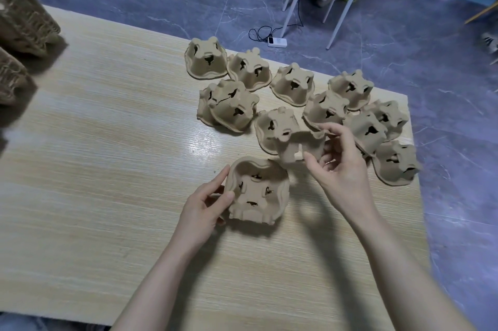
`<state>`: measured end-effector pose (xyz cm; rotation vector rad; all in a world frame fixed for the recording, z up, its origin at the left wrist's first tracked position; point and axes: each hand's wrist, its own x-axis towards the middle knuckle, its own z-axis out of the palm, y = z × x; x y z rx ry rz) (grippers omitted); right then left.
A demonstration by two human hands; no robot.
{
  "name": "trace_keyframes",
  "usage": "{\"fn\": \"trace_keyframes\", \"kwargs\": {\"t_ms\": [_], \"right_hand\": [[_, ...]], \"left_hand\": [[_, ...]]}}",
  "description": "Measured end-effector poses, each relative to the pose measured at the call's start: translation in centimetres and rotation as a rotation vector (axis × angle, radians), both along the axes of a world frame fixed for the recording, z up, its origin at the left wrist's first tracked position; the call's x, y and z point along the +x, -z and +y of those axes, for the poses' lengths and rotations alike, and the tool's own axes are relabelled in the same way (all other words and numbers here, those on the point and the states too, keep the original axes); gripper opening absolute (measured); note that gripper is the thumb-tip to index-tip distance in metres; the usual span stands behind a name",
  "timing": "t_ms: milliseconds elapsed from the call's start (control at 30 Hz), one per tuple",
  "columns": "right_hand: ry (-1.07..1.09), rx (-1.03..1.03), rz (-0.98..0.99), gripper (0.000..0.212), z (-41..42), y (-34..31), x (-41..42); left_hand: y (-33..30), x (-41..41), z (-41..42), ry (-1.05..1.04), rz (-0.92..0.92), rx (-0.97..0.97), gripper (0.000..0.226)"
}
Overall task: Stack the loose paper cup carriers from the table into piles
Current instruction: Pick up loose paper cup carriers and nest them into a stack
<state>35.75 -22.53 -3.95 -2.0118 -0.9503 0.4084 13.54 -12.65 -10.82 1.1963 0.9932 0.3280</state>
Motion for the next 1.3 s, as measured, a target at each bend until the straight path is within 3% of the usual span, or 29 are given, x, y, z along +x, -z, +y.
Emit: {"fn": "trace_keyframes", "kwargs": {"t_ms": [533, 800, 1067, 1300], "right_hand": [[-0.157, 0.198, -0.107, 0.018, -4.2, 2.2, -3.4], [-0.251, 0.057, -0.153, 0.02, -5.8, 4.3, -4.5], [-0.284, -0.017, -0.136, 0.035, -7.4, 4.9, -4.4], [-0.278, -0.069, -0.069, 0.022, -7.5, 5.4, -4.6]], "left_hand": [[-0.7, 1.0, -0.7, 0.007, -0.013, 0.005, 0.045], [-0.1, 1.0, -0.8, 0.038, 0.022, 0.039, 0.042], [0.3, 0.9, -0.8, 0.025, 0.057, 0.071, 0.037], [0.6, 0.9, -0.7, 0.013, 0.05, 0.057, 0.038]]}}
